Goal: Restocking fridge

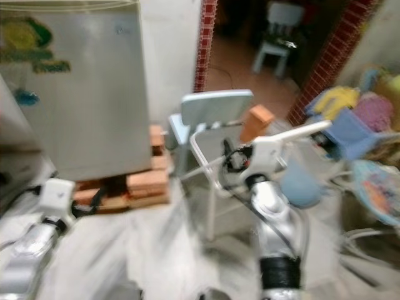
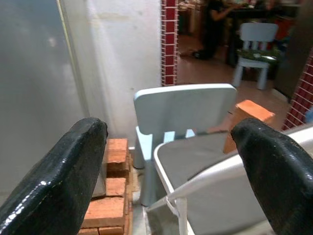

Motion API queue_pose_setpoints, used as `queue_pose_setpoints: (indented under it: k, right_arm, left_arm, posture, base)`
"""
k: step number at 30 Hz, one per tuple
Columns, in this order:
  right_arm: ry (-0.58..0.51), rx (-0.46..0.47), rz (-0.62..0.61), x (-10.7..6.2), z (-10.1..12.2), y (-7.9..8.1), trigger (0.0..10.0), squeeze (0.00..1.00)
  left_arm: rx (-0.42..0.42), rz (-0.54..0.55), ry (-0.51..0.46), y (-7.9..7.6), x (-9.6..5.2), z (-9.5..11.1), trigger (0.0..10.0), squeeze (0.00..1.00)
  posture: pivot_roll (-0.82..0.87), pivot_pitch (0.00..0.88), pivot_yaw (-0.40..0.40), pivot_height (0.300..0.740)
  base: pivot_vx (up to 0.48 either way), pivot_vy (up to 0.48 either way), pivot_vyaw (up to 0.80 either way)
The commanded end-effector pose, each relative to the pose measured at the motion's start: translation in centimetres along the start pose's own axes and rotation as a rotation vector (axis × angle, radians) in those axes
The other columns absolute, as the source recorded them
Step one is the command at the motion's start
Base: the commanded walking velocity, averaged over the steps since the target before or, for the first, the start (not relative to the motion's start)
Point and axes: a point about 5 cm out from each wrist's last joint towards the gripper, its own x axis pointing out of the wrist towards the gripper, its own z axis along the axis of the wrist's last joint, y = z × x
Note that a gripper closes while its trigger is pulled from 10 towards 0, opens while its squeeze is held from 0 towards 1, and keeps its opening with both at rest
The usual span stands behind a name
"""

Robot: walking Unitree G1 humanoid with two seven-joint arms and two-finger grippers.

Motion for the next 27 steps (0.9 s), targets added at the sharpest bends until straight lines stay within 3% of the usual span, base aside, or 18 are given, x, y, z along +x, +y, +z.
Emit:
queue_pose_setpoints:
  k: [1, 6, 8, 13, 21, 27]
  right_arm:
    - [-0.024, -0.022, -0.03, 0.1, 0.7, -1.1, 10.0, 0.0]
    - [-0.027, -0.001, -0.01, 0.3, 0.8, -0.7, 10.0, 0.0]
    - [-0.034, -0.049, 0.047, 0.3, 1.0, -0.1, 10.0, 0.0]
    - [-0.061, -0.044, 0.105, 0.4, 1.4, 0.9, 10.0, 0.0]
    - [-0.05, -0.018, 0.061, 0.1, 1.0, 0.2, 10.0, 0.0]
    - [-0.037, 0.004, 0.022, 0.1, 0.7, -0.2, 10.0, 0.0]
  left_arm:
    - [-0.006, -0.024, -0.016, -0.6, 0.2, 0.3, 10.0, 0.0]
    - [0.032, 0.0, -0.032, -0.5, 0.3, 0.6, 10.0, 0.0]
    - [0.036, 0.001, -0.037, -0.6, 0.4, 0.7, 10.0, 0.0]
    - [0.008, -0.009, -0.058, -0.8, 0.6, 0.8, 10.0, 0.0]
    - [-0.026, 0.017, -0.088, -0.6, 0.6, 1.1, 10.0, 0.0]
    - [-0.022, 0.031, -0.102, -0.5, 0.8, 1.4, 10.0, 0.0]
  posture:
    - [0.19, 0.0, -0.081, 0.74]
    - [0.19, 0.0, -0.079, 0.74]
    - [0.19, 0.0, -0.078, 0.74]
    - [0.19, 0.0, -0.076, 0.74]
    - [0.19, 0.0, -0.075, 0.74]
    - [0.18, 0.0, -0.072, 0.74]
  base:
    - [0.0, 0.315, -0.8]
    - [0.0, 0.0, -0.32]
    - [0.0, 0.0, 0.0]
    - [0.0, 0.0, 0.78]
    - [0.0, 0.0, 0.74]
    - [0.0, 0.0, 0.0]
